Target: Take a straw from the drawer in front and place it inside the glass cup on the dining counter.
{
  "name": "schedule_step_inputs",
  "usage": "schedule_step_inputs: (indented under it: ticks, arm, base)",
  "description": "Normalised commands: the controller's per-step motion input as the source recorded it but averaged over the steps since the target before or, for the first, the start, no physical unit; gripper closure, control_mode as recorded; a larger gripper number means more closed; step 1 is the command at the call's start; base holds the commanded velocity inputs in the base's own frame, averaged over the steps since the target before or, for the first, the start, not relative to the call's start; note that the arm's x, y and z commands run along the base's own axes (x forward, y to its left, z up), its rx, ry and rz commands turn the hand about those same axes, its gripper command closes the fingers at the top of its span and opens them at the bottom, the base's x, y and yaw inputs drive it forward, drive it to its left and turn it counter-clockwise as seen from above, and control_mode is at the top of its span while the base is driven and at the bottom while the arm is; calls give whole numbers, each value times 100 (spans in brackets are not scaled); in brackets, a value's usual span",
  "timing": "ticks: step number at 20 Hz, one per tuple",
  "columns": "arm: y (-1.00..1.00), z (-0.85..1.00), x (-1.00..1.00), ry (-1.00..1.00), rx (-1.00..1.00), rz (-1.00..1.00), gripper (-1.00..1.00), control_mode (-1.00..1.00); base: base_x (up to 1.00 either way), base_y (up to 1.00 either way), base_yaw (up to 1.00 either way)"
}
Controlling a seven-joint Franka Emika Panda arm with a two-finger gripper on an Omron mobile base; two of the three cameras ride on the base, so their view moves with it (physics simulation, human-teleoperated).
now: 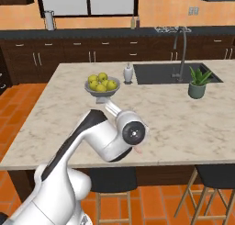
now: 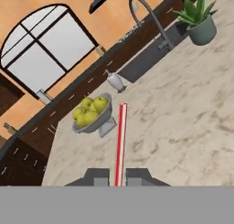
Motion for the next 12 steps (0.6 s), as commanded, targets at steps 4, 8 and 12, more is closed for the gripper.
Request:
schedule_step_inputs:
  ticks: [4,8,12]
  arm:
    - [18,18,0,0,13,10,100,-100]
    - [11,4,-1,-5,16,16,100,-100]
    - [6,-7,11,-6,21,21,100,-100]
  base:
    - [0,0,0]
    - [0,0,0]
    - [0,0,0]
